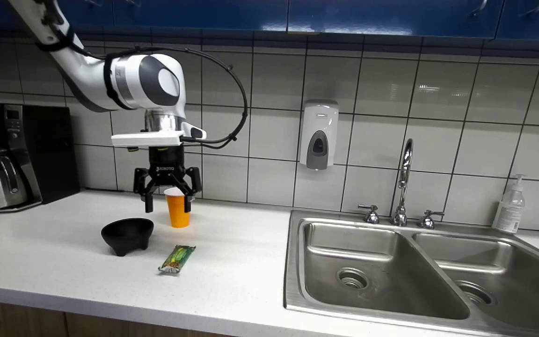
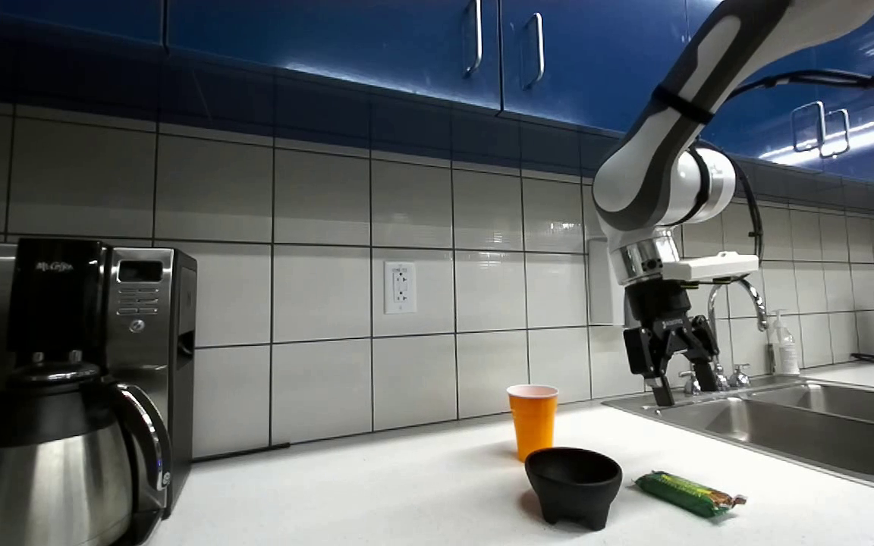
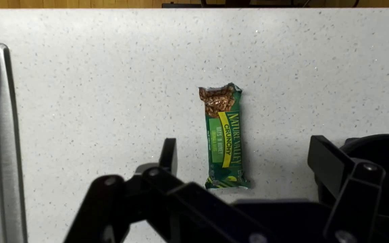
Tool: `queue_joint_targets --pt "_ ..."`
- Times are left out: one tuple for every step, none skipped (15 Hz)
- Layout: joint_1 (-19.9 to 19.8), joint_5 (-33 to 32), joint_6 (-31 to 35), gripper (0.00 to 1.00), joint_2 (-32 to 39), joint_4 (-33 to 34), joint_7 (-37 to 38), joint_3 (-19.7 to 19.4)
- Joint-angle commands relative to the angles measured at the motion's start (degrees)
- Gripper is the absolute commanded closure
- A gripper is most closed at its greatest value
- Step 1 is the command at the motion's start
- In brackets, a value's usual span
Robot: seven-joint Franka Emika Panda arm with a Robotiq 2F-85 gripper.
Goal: Put the candy bar into the black bowl
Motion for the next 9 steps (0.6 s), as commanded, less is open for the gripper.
queue_joint_targets --pt "-1.2 0.2 1.1 0.0 8.1 6.2 -4.1 -0.1" --pt "-1.4 0.1 1.5 0.0 9.4 6.8 -4.4 -0.1" --pt "-1.5 -0.2 2.2 0.0 10.6 7.1 -4.4 0.1" --pt "-1.5 -0.4 2.9 0.0 11.8 7.5 -4.7 0.1" --pt "-1.5 -0.4 3.5 0.0 12.8 7.8 -4.6 0.2" --pt "-1.4 -0.4 4.1 0.0 13.7 7.9 -4.6 0.3" --pt "-1.4 -0.4 4.6 0.0 14.3 7.8 -4.3 0.4" --pt "-1.4 -0.4 5.4 0.0 14.9 7.6 -3.9 0.4" --pt "-1.4 -0.5 6.1 0.0 15.3 7.4 -3.4 0.4"
